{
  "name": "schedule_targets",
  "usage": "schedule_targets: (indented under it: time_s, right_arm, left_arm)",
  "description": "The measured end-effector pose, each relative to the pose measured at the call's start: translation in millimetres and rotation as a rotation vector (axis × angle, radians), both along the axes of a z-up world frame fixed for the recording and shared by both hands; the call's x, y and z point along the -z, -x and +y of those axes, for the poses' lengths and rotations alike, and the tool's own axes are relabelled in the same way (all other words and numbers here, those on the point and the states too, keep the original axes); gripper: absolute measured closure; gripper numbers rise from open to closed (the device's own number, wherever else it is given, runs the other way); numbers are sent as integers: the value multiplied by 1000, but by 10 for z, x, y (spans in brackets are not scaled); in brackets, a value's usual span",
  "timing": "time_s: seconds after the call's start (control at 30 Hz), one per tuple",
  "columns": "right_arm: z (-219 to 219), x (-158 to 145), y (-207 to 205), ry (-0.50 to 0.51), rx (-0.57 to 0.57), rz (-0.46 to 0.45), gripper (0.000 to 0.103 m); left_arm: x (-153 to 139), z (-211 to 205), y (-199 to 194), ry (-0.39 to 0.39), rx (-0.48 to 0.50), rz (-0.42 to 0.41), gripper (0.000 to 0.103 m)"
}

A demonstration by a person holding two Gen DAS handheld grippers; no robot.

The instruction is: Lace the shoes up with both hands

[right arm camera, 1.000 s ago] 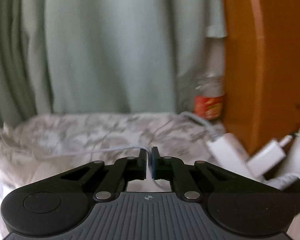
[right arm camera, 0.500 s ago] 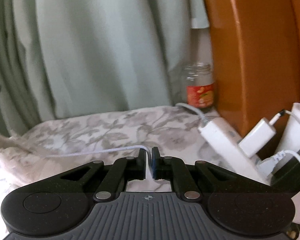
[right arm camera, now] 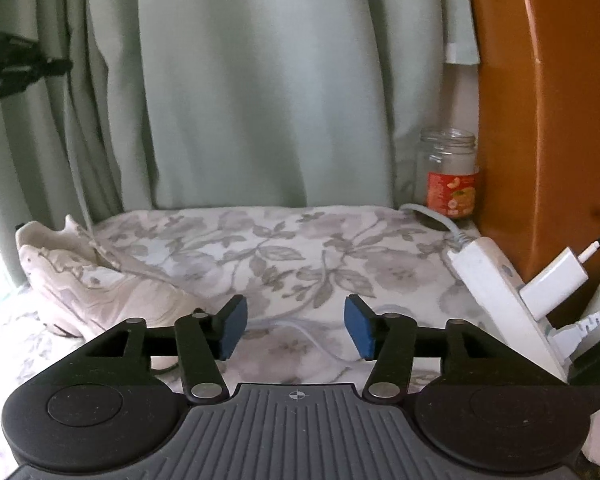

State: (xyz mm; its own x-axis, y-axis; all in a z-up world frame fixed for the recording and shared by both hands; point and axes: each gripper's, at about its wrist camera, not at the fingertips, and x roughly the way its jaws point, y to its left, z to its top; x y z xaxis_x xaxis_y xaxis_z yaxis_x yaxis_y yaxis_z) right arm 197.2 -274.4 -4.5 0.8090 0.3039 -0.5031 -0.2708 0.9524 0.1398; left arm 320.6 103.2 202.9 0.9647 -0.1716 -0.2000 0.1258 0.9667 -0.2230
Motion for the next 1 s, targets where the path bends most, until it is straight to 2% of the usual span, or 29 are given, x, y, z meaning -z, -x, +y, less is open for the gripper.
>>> schedule_targets:
  time_s: [0.2,0.5,0.67,0.77,0.93,0.97,1.0]
  right_arm:
    - [4,9,9,-4,-7,6,48]
    - [-27,-15,20,-2,-8,-1,47]
    - [-9,-10,29,-7,-12,4,46]
    - [47,-42,23,-18,-43,-2,46]
    - [252,-184,-41,-26,-128,-46,42]
    - [309,-204,-55,-27,-148,-56,40]
    - [359,-215,-68,-32,-164,-61,39]
  left_arm:
    - [-154,-32,-118,-38,-7,-14,103]
    - [-269,90,-282,-48,-105,-29,103]
    - [-106,75,-322,-77,-59,45,103]
    - [-39,97,-275,-37,-28,62,103]
    - [-127,128,-98,12,27,50,103]
    - [-140,126,-97,1,25,60,101]
    - [-138,125,-129,-23,21,86,94]
